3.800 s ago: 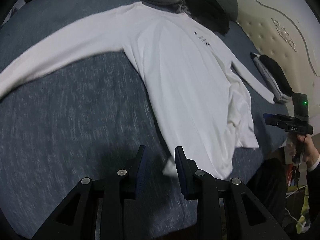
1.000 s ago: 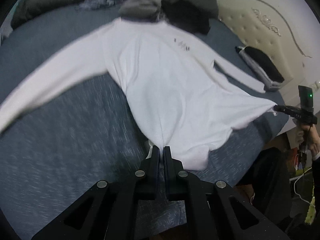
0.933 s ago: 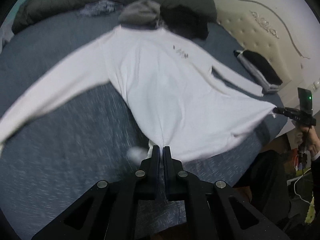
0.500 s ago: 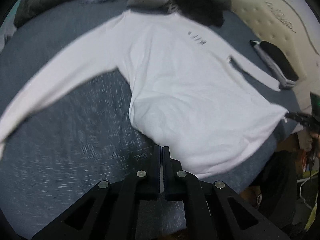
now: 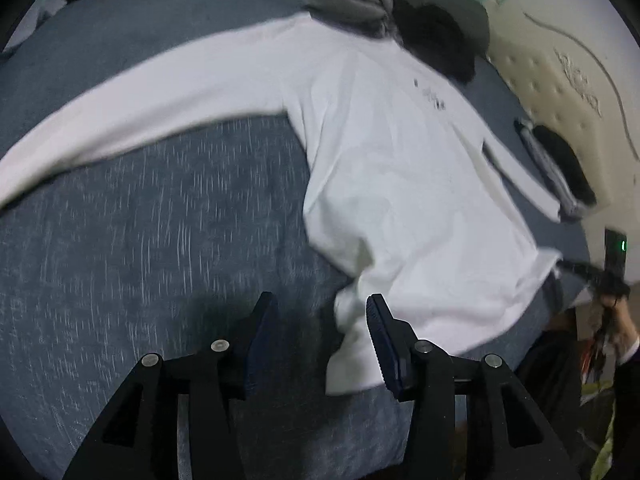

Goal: Fold clothes

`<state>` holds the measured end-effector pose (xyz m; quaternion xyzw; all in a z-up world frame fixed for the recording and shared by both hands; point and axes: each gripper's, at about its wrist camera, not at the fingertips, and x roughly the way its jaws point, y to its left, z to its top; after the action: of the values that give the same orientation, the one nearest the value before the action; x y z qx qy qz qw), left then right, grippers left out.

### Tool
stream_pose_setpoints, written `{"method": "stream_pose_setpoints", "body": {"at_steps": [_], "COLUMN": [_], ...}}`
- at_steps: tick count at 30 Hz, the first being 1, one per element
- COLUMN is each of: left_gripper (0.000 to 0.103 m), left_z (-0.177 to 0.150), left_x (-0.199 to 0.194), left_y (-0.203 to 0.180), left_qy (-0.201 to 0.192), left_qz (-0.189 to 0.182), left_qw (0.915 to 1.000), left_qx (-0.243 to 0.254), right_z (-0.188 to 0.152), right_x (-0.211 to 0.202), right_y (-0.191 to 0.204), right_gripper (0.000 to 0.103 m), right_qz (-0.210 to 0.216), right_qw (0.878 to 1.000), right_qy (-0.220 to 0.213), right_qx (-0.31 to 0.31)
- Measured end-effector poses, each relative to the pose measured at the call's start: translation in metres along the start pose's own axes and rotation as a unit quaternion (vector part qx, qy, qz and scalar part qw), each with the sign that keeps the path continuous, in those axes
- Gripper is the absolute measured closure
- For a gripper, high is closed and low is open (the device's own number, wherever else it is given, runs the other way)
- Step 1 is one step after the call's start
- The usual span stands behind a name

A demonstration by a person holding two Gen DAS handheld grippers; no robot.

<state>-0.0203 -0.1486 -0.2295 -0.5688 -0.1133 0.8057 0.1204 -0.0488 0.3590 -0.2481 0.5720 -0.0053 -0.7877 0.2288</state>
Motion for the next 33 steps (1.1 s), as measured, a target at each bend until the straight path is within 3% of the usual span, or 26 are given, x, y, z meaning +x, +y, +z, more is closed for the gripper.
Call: {"method": "stream_pose_setpoints", "body": {"at_steps": [3, 8, 10, 12, 13, 19, 33], "left_gripper": [0.054, 0.054, 0.064, 0.094, 0.097, 0.099, 0.100], "left_z": [-0.013, -0.021, -0.020, -0.018, -0.017, -0.021, -0.037], "left_x": [0.019, 0.040, 0.046, 0.049, 0.050, 0.039, -0.059], "left_y": [-0.008, -0.020, -0.023, -0.023, -0.024, -0.042, -0.051], "left_qy": [0.030, 0.047, 0.048, 0.046, 0.045, 0.046, 0.008], "left_qz": [0.006, 0.001, 0.006, 0.002, -0.004, 0.000, 0.018], "left_qw": [0.9991, 0.9979, 0.9975, 0.9977, 0.9977, 0.9947, 0.9915], "left_qx": [0.028, 0.045, 0.052, 0.051, 0.050, 0.092, 0.129], "right_z": [0.000, 0.000, 0.000, 0.000, -0.001, -0.003, -0.007], "right_x": [0.003, 0.001, -0.001, -0.001, -0.001, -0.008, -0.058], "right_y": [0.002, 0.005, 0.006, 0.006, 0.006, 0.009, 0.035], "right_gripper": [0.098, 0.098, 0.098, 0.098, 0.098, 0.098, 0.098], "right_qz": [0.001, 0.001, 0.001, 0.002, 0.003, 0.005, 0.003], "right_qw": [1.000, 1.000, 1.000, 1.000, 1.000, 1.000, 0.998], "right_qy": [0.003, 0.003, 0.003, 0.002, 0.001, -0.002, -0.023], "right_qx": [0.000, -0.002, -0.004, -0.003, -0.002, -0.007, -0.063]}}
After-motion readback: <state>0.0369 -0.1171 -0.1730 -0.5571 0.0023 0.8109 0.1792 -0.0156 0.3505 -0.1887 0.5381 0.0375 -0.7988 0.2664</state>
